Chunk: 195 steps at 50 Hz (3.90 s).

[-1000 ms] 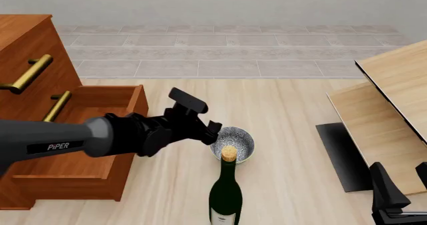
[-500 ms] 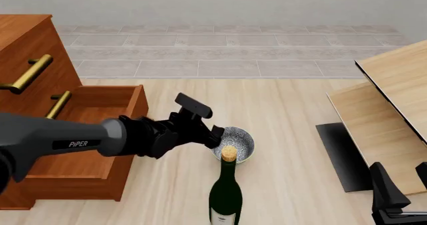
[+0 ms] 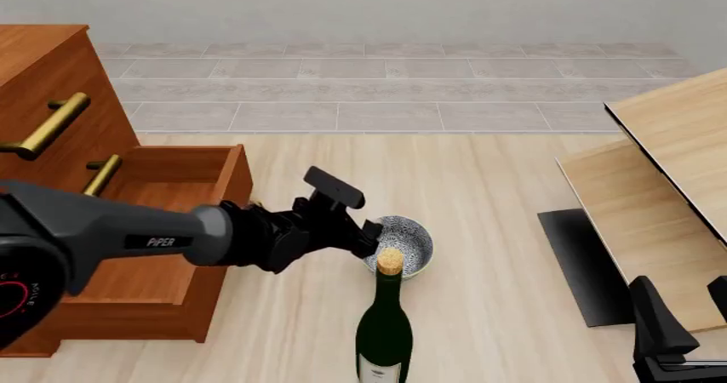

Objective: Put the bowl on top of the cabinet.

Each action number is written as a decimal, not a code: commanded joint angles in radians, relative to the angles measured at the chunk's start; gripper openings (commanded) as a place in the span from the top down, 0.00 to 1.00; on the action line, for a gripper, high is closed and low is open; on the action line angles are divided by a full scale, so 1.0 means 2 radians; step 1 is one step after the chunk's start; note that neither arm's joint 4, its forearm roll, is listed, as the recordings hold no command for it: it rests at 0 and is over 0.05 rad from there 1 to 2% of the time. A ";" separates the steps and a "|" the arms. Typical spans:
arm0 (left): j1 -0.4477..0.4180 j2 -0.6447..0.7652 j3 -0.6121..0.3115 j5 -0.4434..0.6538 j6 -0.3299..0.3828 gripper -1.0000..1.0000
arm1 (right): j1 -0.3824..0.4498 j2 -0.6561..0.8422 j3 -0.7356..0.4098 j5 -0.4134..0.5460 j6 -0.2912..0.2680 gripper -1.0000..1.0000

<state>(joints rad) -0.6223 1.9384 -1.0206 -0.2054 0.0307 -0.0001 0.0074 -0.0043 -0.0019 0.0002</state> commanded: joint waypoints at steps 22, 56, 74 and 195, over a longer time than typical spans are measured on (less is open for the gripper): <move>0.002 0.019 -0.009 -0.005 0.005 0.00 | 0.000 0.000 0.000 0.000 0.000 0.00; -0.004 0.047 -0.018 -0.007 0.010 0.00 | 0.000 0.000 0.000 0.000 0.000 0.00; -0.005 0.062 -0.026 -0.007 0.012 0.00 | 0.000 0.000 0.000 0.000 0.000 0.00; 0.239 -0.478 -0.044 0.160 -0.095 1.00 | 0.000 0.000 0.000 0.000 0.000 0.00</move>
<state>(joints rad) -0.2213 1.0694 -1.0288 0.0175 -0.1147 -0.0002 0.0074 -0.0043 -0.0019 0.0002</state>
